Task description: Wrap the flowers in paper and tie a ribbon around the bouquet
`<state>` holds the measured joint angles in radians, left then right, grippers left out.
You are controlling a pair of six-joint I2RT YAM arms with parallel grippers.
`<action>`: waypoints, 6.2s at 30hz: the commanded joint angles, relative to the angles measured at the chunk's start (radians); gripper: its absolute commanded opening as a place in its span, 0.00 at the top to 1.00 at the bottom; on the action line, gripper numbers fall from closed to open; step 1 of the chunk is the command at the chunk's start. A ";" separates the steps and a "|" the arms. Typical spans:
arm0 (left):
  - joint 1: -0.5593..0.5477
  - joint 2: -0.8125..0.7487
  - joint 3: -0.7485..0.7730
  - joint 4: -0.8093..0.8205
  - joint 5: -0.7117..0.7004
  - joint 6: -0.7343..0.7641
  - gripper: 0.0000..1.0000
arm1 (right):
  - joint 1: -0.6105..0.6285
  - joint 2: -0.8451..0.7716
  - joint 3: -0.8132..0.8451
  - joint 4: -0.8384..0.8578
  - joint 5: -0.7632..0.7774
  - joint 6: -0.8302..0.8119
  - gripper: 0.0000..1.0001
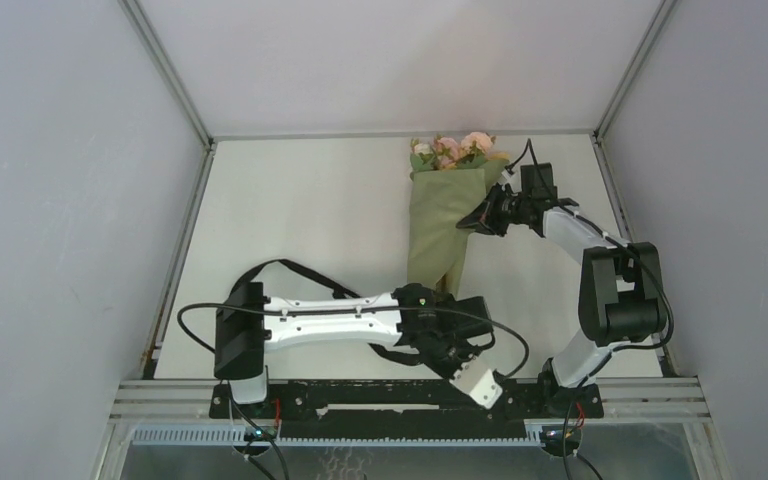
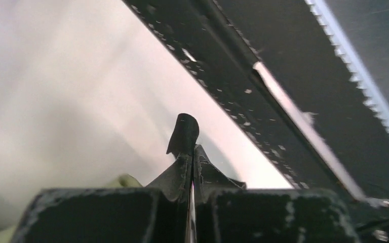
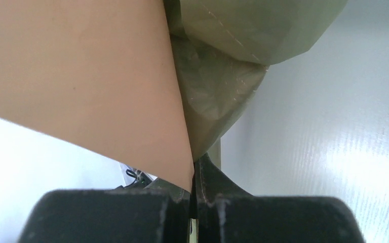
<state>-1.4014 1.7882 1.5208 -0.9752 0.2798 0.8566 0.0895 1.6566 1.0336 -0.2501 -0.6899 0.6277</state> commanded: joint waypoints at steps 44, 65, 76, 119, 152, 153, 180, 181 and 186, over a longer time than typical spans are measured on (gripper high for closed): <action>1.633 -0.269 -0.748 0.326 -0.419 -0.302 0.04 | 0.369 -0.046 -0.076 0.222 0.020 0.129 1.00; 1.164 -0.653 -0.410 -0.032 0.055 -0.340 1.00 | 0.492 -0.026 -0.201 0.433 0.098 0.232 1.00; 0.877 -0.227 -0.282 0.188 0.348 -0.616 1.00 | 0.542 0.024 -0.235 0.491 0.132 0.300 1.00; 0.799 0.209 -0.274 0.332 0.279 -0.709 1.00 | 0.879 -0.099 -0.275 -0.319 0.532 -0.167 0.61; 0.830 0.119 -0.299 0.340 0.272 -0.659 1.00 | 0.727 -0.423 -0.328 0.661 0.094 0.096 1.00; 0.834 0.118 -0.303 0.340 0.282 -0.659 1.00 | 0.739 -0.376 -0.344 0.714 0.097 0.117 1.00; 0.952 -0.403 -0.398 -0.261 0.216 -0.102 1.00 | 0.609 0.201 -0.215 0.797 0.195 0.224 1.00; 0.922 -0.423 -0.401 -0.318 0.224 -0.053 1.00 | 0.602 0.206 -0.212 0.812 0.188 0.241 1.00; 0.631 -0.451 -0.380 -0.448 0.338 0.036 1.00 | 0.594 0.228 -0.193 0.833 0.180 0.273 1.00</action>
<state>-0.6041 1.3655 1.1290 -1.2369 0.5274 0.7456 0.6884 1.8706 0.7998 0.5102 -0.4850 0.8562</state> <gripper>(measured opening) 0.004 0.006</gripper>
